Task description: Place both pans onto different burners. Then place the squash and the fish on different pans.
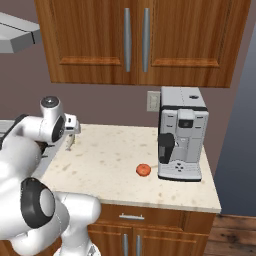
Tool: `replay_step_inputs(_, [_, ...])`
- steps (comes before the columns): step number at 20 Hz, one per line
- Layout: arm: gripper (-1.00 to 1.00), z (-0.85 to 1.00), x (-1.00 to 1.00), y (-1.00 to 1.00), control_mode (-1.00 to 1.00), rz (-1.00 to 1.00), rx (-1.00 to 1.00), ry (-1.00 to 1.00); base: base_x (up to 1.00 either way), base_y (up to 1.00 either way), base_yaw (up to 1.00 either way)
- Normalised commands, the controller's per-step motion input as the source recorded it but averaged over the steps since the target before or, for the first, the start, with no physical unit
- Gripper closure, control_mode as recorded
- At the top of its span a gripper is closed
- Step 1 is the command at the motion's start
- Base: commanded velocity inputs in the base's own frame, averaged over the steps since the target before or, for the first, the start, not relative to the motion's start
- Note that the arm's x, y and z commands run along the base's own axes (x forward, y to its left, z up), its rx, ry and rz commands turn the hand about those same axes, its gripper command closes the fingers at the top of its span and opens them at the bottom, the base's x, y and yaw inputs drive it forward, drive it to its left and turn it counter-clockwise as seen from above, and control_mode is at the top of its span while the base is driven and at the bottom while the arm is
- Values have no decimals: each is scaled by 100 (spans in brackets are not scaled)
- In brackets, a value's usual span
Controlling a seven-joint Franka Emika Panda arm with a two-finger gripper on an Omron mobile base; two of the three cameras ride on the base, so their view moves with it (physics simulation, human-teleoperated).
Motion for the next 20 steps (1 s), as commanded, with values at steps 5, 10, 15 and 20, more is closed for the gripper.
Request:
replay_step_inputs(5, [-100,-27,44,21,-100,0,0,0,0,0,0])
replay_step_inputs(10, [-100,-32,41,15,-100,0,0,0,0,0,0])
replay_step_inputs(15, [-100,-17,35,10,-100,0,0,0,0,0,0])
replay_step_inputs(20, [-100,-15,33,5,-100,0,0,0,0,0,0])
